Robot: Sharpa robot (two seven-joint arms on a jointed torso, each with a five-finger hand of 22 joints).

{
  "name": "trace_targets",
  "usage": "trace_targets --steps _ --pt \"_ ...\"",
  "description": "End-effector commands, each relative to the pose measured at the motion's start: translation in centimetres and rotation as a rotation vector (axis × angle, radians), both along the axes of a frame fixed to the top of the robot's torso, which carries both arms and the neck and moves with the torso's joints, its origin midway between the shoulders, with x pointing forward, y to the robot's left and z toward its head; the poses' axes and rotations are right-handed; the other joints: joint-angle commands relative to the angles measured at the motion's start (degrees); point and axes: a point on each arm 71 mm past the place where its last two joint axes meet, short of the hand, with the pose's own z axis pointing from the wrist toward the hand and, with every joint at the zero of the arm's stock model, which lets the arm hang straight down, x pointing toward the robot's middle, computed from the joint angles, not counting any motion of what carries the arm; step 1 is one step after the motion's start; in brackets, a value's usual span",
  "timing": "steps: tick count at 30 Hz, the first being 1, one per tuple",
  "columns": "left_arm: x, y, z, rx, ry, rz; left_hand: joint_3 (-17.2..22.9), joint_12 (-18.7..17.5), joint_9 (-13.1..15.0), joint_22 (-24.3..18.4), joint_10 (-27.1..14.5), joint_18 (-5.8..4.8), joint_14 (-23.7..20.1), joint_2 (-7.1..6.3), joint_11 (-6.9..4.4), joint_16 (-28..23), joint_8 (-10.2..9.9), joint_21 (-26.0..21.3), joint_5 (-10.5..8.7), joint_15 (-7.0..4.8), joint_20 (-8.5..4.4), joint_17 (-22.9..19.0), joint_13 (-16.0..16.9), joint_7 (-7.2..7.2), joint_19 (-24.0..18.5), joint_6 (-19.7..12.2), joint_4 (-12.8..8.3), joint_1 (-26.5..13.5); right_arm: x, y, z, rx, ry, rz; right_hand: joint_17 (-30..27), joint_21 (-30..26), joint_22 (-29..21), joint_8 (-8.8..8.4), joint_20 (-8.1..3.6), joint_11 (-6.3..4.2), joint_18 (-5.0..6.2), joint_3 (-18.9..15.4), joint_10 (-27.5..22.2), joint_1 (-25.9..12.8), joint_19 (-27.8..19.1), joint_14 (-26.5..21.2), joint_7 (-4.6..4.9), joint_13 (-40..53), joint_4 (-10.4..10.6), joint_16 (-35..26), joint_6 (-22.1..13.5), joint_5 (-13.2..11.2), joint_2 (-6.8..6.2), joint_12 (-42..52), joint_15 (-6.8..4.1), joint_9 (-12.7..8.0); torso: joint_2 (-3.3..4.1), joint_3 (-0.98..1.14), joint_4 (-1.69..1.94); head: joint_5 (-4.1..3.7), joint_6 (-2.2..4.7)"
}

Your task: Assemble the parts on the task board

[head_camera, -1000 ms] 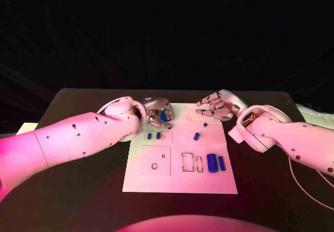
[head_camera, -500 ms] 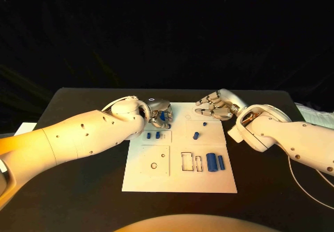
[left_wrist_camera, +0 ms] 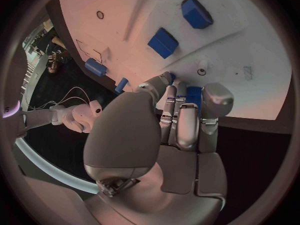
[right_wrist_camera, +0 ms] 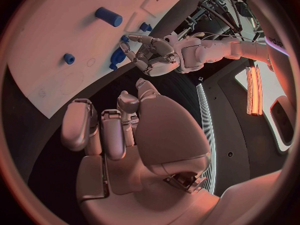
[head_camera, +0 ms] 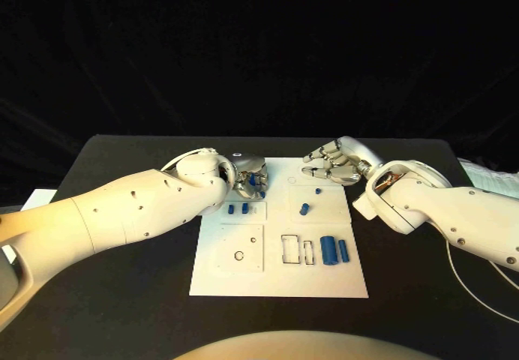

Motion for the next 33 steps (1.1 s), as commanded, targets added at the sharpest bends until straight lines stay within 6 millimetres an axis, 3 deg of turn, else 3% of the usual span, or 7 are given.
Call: trace_targets --steps 1,18,25,33 --pt "-0.1 -0.3 -0.3 0.024 0.018 -0.009 0.3 -0.4 -0.1 0.3 0.8 -1.11 1.8 0.65 -0.02 -0.3 -0.3 0.5 -0.35 -0.61 -0.09 -0.2 -0.2 -0.08 0.5 0.7 -0.1 0.1 -0.1 0.2 0.0 0.0 -0.003 0.017 4.3 -0.3 -0.1 -0.22 -0.02 0.07 0.93 0.1 -0.5 0.3 -0.6 3.7 0.12 -0.1 0.3 -0.2 -0.1 0.2 0.16 -0.4 -0.24 -0.1 0.01 0.01 -0.03 0.0 -0.09" --pt "-0.4 -1.1 -1.5 0.037 0.049 -0.019 1.5 -0.7 -0.6 1.7 3.1 -1.4 1.8 1.27 -0.48 -0.3 -0.7 2.5 -0.69 -0.99 -0.42 -1.0 -0.8 -0.3 0.8 2.1 -1.1 0.4 -0.1 0.3 0.0 0.0 -0.002 0.02 4.3 -0.3 -0.1 -0.22 -0.02 0.07 0.93 0.1 -0.5 0.3 -0.6 3.7 0.12 -0.1 0.3 -0.2 -0.1 0.2 0.16 -0.4 -0.24 -0.1 0.01 0.05 -0.04 -0.27 -0.22" --pt "-0.3 -0.9 -1.5 0.032 0.04 -0.009 4.1 -0.9 -0.7 2.9 5.7 -1.63 1.8 2.47 -0.84 -0.2 -0.5 4.1 -1.51 -1.35 -0.77 -1.5 -0.8 -0.25 1.0 4.4 -3.4 2.2 -0.1 0.3 0.0 0.0 -0.002 0.02 4.3 -0.3 0.0 -0.21 -0.02 0.08 0.92 0.2 -0.5 0.3 -0.5 3.8 0.13 -0.1 0.3 -0.2 -0.1 0.3 0.23 -0.3 -0.24 -0.1 -0.03 0.04 -0.05 -0.34 -0.29" --pt "-0.5 0.0 -0.6 -0.036 0.009 0.01 6.1 -2.3 -1.1 3.7 7.2 -1.76 1.8 2.26 -0.79 -0.2 -1.0 4.9 -1.53 -1.31 -0.87 -2.2 -0.9 -0.02 1.0 5.5 -4.9 1.6 -0.1 0.1 0.0 0.0 -0.001 0.017 4.3 -0.3 0.0 -0.19 -0.02 0.09 0.92 0.2 -0.5 0.3 -0.5 3.8 0.14 -0.1 0.4 -0.2 -0.1 0.4 0.34 -0.3 -0.23 -0.1 -0.09 0.05 -0.01 -0.49 -0.09"
